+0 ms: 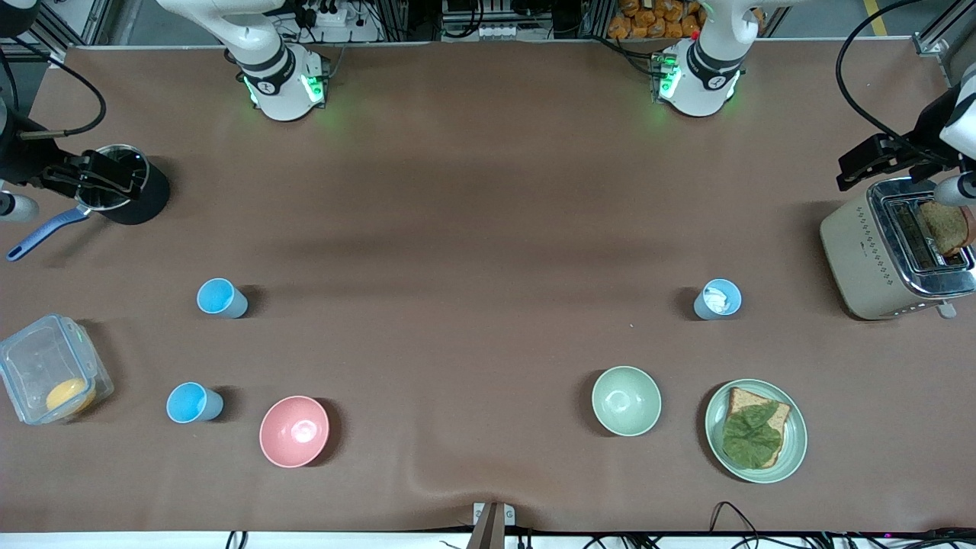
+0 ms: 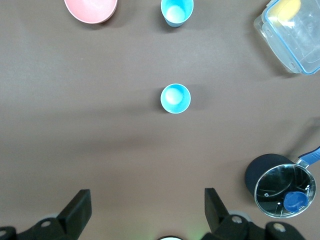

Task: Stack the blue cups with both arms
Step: 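Reach the right gripper and the left gripper toward the two blue cups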

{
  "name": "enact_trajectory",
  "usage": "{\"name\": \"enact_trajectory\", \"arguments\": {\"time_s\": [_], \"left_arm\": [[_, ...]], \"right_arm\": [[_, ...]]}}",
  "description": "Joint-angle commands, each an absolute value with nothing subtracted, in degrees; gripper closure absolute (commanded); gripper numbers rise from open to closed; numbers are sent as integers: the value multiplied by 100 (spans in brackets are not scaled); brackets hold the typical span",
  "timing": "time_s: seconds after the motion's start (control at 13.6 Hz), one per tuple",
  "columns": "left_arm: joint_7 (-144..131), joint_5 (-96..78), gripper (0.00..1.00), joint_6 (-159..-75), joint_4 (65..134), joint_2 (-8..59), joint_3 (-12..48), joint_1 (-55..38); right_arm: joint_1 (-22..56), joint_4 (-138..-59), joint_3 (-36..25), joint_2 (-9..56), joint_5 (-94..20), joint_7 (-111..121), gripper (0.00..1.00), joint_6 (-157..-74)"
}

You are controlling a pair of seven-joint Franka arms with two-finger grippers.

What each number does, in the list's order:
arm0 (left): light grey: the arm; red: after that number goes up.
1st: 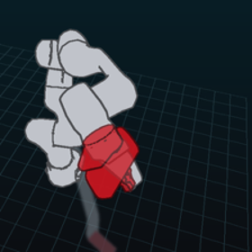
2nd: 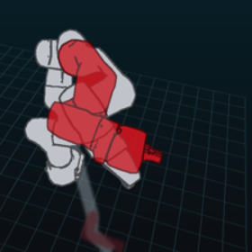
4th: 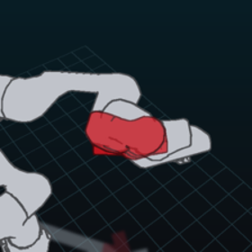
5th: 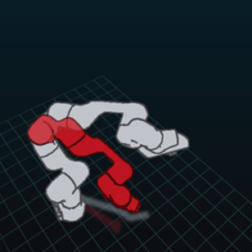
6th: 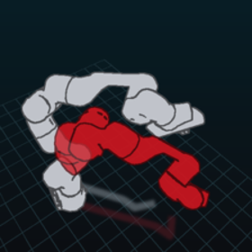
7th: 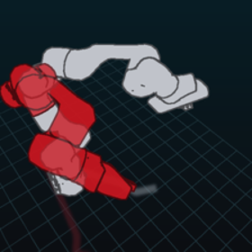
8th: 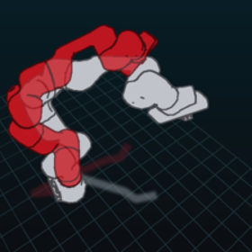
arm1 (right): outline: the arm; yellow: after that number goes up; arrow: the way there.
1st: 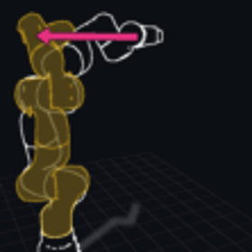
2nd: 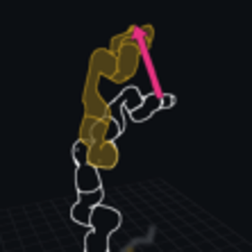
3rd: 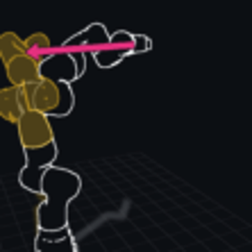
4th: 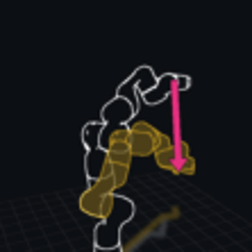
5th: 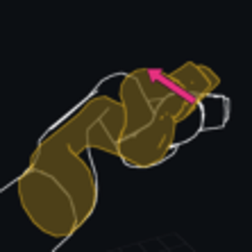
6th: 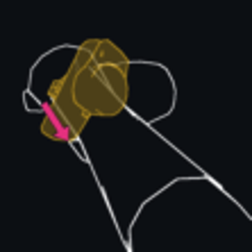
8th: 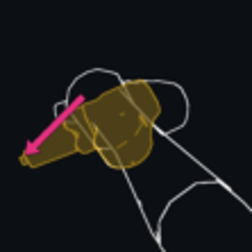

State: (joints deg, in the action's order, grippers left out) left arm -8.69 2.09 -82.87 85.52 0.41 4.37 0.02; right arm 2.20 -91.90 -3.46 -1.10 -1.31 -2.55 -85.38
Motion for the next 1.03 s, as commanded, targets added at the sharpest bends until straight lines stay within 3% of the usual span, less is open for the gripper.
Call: {"name": "enact_trajectory", "arguments": {"time_s": [0.0, 0.3, 0.59, 0.96], "left_arm": [[-729, 149, 0, -8191, 8499, 44, 448, 44], [-721, 79, 0, -8252, 8499, 289, 439, 44], [-738, 114, 0, -9138, 8902, 649, 474, -9], [-712, 114, 0, -11640, 10930, 729, 492, 70]], "right_arm": [[220, -9149, -360, -105, -70, -150, 0, -8534], [228, -9158, -360, -88, 44, -123, 0, -8534], [98, -9211, -360, 429, 35, -36, 0, -8788], [-246, -9308, -360, 1606, -18, 246, 0, -9289]]}}
